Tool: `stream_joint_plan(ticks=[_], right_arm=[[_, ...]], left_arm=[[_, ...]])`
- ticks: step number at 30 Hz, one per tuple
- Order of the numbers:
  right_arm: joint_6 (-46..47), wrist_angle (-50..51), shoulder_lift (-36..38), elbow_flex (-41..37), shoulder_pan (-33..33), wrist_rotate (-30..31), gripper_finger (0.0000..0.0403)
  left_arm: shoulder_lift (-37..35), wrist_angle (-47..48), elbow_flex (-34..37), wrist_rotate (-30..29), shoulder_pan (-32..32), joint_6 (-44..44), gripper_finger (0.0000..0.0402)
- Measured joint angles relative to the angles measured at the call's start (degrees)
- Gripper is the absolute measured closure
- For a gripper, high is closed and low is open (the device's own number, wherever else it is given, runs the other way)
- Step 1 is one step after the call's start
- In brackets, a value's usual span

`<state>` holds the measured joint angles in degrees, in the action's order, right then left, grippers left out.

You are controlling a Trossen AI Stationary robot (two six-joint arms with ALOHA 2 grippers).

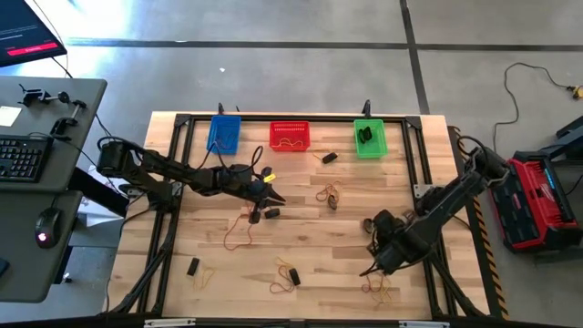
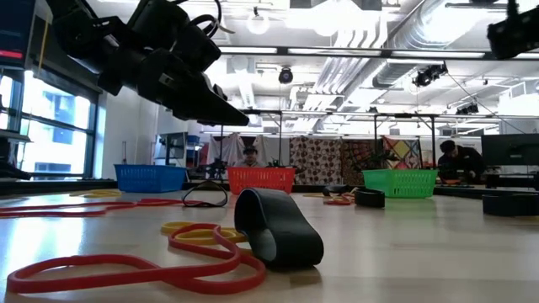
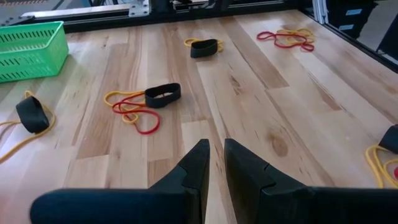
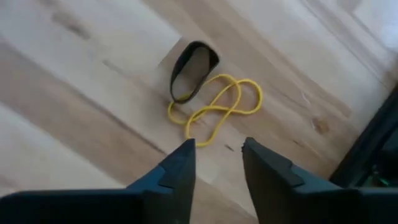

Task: Sort rubber bands into baskets
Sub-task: Put the yellow rubberband into the orange bin

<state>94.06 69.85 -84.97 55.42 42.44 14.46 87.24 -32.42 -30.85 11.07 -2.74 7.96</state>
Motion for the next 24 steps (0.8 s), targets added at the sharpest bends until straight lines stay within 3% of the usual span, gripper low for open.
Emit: stream_joint_plan(ticks=[9, 20, 24], right_arm=[[5.14, -1.38, 0.0, -2.86, -5.54, 0.07, 0.0265], [9.13, -21.4, 0.24, -17.8, -10.4, -4.57, 0.0265], [10.62, -23.82, 0.39, -19.92, -10.56, -4.27, 0.0265]], left_arm=[[0.0, 0.0, 0.02, -4.22, 0.04, -0.37, 0.0362], [0.0, 0.24, 0.02, -4.2, 0.04, -0.3, 0.0362], [0.0, 0.24, 0.04, -4.2, 0.04, -0.3, 0.0362]])
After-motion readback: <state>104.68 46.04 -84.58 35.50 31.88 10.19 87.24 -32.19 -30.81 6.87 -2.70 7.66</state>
